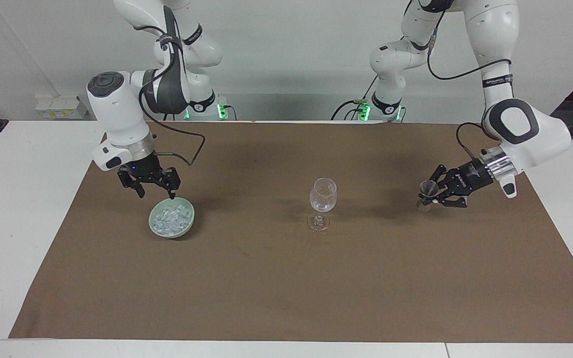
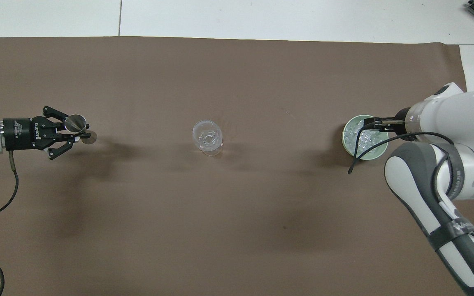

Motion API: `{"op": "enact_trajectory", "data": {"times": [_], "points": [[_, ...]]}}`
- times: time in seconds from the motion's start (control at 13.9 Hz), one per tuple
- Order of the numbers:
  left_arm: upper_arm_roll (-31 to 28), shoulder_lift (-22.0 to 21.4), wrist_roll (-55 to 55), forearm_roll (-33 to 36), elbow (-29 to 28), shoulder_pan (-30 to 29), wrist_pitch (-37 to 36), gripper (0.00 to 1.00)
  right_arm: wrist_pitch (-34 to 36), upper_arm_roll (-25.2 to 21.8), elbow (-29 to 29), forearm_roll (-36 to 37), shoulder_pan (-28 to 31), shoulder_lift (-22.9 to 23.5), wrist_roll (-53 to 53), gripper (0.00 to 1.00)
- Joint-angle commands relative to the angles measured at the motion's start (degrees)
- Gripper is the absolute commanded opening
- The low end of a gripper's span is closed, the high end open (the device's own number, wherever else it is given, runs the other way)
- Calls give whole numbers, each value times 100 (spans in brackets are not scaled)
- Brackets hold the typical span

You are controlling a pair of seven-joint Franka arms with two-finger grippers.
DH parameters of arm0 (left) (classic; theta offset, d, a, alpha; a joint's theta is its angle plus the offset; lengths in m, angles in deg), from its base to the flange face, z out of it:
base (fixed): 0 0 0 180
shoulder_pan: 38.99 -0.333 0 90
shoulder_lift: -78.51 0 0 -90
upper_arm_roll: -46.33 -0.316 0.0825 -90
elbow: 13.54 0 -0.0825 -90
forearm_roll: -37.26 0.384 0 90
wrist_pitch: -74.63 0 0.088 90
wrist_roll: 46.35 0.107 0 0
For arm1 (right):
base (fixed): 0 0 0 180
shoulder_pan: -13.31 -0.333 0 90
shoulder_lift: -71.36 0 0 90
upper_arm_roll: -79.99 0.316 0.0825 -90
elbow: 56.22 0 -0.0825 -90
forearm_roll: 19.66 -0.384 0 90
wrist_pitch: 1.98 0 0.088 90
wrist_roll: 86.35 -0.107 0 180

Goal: Pour wine and add ice with both arms
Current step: 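Set down the silver cup while the right gripper grasps the ice cup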

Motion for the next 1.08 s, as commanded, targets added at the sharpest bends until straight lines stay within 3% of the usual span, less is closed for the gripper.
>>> {"op": "enact_trajectory", "data": {"times": [0.0,0.36,1.01], "points": [[66,400,536,-367,72,-426,-316,0,-356,12,59,64,12,196,-11,77],[74,665,1255,-631,54,-628,-509,0,-673,3,401,72,12,241,-21,75],[74,797,1328,-816,28,-558,-202,0,-1491,3,841,72,47,355,-21,74]]}}
